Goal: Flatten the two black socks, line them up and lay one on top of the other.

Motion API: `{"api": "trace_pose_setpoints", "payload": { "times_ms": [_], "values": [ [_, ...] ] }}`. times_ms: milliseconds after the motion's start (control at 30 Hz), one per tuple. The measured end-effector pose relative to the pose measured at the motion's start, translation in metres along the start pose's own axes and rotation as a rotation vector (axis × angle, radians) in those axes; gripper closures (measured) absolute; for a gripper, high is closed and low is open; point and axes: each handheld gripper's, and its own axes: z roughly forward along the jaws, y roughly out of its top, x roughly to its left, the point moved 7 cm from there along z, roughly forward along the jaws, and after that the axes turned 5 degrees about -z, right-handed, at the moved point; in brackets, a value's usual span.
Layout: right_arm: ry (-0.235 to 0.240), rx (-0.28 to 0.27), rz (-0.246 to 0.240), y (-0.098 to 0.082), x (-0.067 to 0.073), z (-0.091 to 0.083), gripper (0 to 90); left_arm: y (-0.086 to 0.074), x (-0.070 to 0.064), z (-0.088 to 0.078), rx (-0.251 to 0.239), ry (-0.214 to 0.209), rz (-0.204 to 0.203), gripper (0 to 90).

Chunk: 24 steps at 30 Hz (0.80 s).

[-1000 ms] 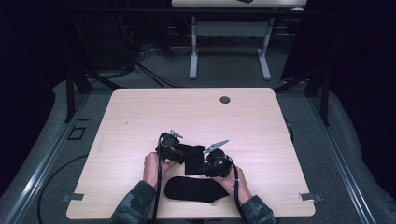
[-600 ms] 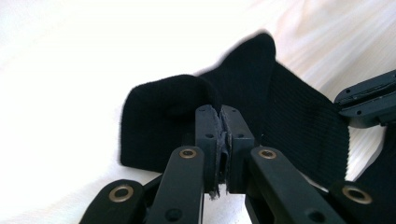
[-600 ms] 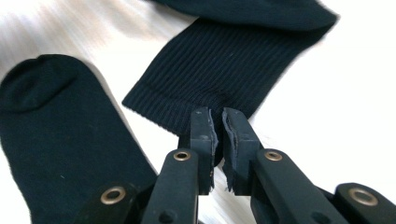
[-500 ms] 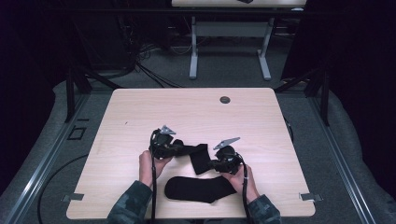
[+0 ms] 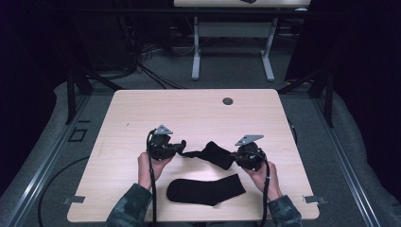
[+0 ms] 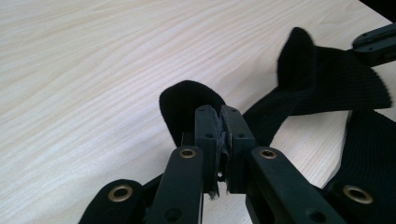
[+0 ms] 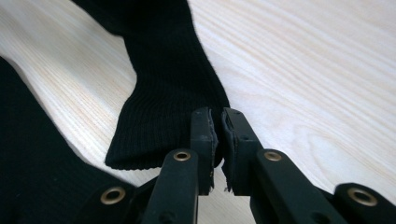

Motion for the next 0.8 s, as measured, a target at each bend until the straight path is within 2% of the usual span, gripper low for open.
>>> {"api": "trace_pose_setpoints", "payload": {
  "times_ms": [167,233,300,367,433,500,567,633,700,800],
  "values": [
    [-0.023,-0.030,-0.009,-0.001,0.000,-0.014,83.2,-0.004,0.000,-0.006,-0.012,-0.005,-0.006,86.2],
    [-0.033,-0.038,-0.035,-0.005,0.001,-0.016,82.2,-0.011,0.001,-0.003,0.018,-0.001,0.003,85.2],
    [-0.019,-0.007,-0.058,-0.012,0.001,-0.012,80.4,-0.025,0.006,0.002,0.074,0.002,-0.010,83.0],
    [0.020,0.055,-0.062,-0.023,0.001,-0.003,72.2,-0.036,0.012,0.007,0.111,0.000,-0.040,77.3],
    [0.069,0.094,-0.030,-0.032,-0.002,-0.001,65.5,-0.045,0.018,0.009,0.141,0.009,-0.070,68.9],
    [0.124,0.071,0.026,-0.033,-0.006,-0.008,56.0,-0.050,0.025,0.006,0.156,0.003,-0.107,55.2],
    [0.162,0.041,0.067,-0.031,-0.012,-0.014,49.3,-0.048,0.029,0.002,0.138,0.014,-0.122,45.1],
    [0.182,0.039,0.084,-0.029,-0.013,-0.013,46.6,-0.046,0.032,-0.002,0.132,0.034,-0.137,40.1],
    [0.208,0.065,0.106,-0.029,-0.013,-0.008,40.6,-0.045,0.035,-0.004,0.138,0.050,-0.150,35.0],
    [0.282,0.074,0.122,-0.030,-0.005,0.000,34.8,-0.047,0.038,0.001,0.165,0.063,-0.148,34.2]
  ]
}}
